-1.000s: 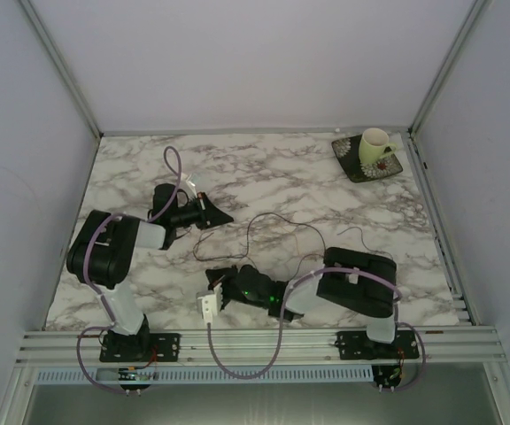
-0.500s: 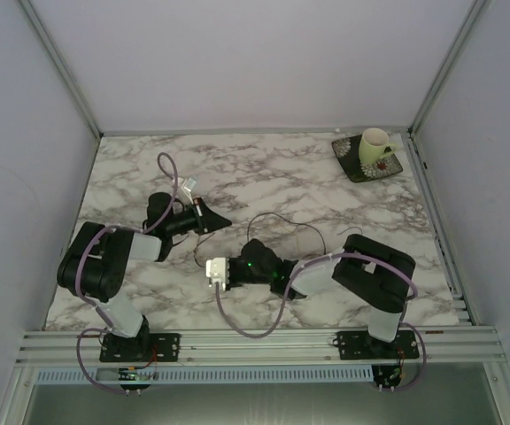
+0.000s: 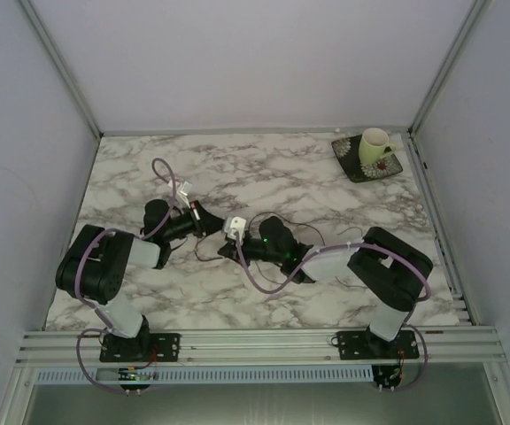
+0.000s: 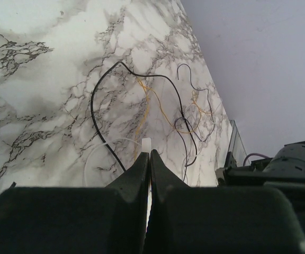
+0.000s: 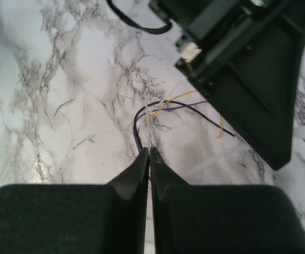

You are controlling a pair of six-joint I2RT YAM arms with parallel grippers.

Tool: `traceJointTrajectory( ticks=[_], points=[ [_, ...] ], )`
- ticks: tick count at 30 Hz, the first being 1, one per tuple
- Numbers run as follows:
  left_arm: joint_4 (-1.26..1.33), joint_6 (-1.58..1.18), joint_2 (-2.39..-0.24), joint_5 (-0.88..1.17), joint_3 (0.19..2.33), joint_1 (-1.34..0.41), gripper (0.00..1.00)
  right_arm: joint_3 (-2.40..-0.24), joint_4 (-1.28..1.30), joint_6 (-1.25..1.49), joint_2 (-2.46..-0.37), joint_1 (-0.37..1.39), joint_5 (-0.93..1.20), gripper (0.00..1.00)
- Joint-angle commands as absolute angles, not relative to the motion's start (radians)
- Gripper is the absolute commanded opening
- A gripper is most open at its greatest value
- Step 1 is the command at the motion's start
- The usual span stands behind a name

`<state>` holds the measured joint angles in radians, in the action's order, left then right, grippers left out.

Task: Zip-tie the wires
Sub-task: Tie the cable at the center of the board.

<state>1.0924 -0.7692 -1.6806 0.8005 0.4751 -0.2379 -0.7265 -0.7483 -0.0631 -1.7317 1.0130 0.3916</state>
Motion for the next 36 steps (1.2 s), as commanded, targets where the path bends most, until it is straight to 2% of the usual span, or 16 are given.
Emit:
traceJointTrajectory(
  ticks=[1,7,16,22,36],
  points=[
    [1.230,-0.781,-1.654,0.796,0.447,-0.242,0.00,-0.713,-0.832,0.071,-1.702,0.985,0.383,0.00],
    [1.354,-0.810,-1.665,0.774,0.410,-0.249,0.00,-0.698,-0.836,0.173,-1.684,0.953,0.371,0.00],
    [1.704,-0.836,-1.745,0.776,0.353,-0.272,0.00,-0.663,-0.838,0.299,-1.636,0.897,0.512,0.00],
    [1.711,-0.725,-1.708,0.748,0.297,-0.289,0.00,-0.650,-0.826,0.327,-1.632,0.872,0.590,0.00],
    [1.644,-0.339,-1.530,0.537,0.161,-0.415,0.00,-0.706,-0.689,0.369,-1.648,0.843,0.716,0.00]
  ],
)
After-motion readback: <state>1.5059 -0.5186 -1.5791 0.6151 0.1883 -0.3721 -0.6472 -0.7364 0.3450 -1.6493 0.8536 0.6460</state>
